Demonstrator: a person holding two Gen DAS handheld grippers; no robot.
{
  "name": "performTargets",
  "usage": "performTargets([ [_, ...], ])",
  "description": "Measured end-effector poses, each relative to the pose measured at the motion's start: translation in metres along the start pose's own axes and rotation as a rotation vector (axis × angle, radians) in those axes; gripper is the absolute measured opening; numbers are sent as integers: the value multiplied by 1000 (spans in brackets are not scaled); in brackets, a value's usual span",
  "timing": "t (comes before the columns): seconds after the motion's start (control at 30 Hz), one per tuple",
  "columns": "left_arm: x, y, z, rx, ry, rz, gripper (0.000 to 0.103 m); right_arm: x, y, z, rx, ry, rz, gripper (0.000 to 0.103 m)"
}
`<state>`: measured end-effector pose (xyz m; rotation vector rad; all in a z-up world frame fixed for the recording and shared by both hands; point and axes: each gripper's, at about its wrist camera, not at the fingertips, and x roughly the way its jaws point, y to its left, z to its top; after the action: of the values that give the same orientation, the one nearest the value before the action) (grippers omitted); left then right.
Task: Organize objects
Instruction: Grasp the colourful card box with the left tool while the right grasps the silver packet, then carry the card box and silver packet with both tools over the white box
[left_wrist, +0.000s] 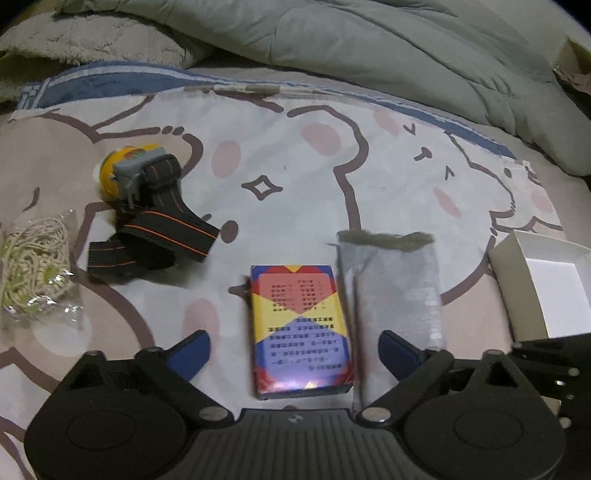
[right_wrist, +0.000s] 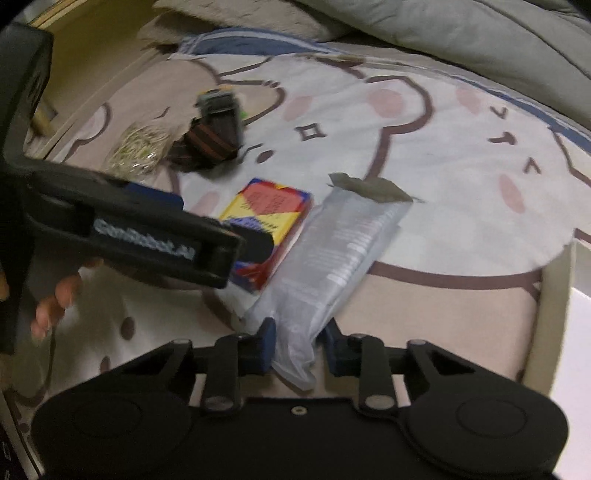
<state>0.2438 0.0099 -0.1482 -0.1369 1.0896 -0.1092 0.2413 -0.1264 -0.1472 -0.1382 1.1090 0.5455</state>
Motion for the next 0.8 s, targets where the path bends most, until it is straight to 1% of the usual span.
performTargets([
  [0.1, 9, -2, 1, -33, 20, -6, 87, -4, -10, 1, 30, 7, -13, 23],
  [0.17, 14, -2, 1, -52, 32, 3, 84, -7, -19, 3, 51, 10, -29, 23],
  [0.23, 19, -1, 1, -61, 39, 16, 79, -7, -27, 2, 77, 20, -36, 23],
  [0.3, 21, -1, 0, -58, 39, 29, 63, -9, -35, 1, 93, 29, -38, 24],
  [0.33, 20, 1, 0, -60, 37, 18, 62, -10, -38, -1, 104, 22, -38, 25],
  [0.4, 19, 3, 0, -64, 34, 8, 62, -11, -42, -2, 133, 11, -49, 30],
  [0.47, 16, 5, -3, -53, 37, 10, 62, -11, -46, -1, 172, -11, -70, 41],
  [0.5, 15, 6, -4, -49, 39, 14, 62, -11, -49, 0, 205, -24, -77, 44],
  [0.57, 11, 8, -8, -38, 47, 16, 62, -10, -54, 4, 270, -54, -92, 54],
  [0.6, 8, 10, -10, -36, 53, 17, 62, -9, -55, 6, 296, -62, -102, 56],
  [0.67, 4, 13, -14, -34, 66, 21, 61, -7, -56, 8, 338, -80, -122, 70],
  [0.73, 0, 15, -20, -19, 88, 34, 62, -2, -56, 10, 380, -94, -136, 77],
  [0.8, -4, 16, -27, 7, 108, 45, 62, 3, -55, 10, 413, -97, -130, 78],
])
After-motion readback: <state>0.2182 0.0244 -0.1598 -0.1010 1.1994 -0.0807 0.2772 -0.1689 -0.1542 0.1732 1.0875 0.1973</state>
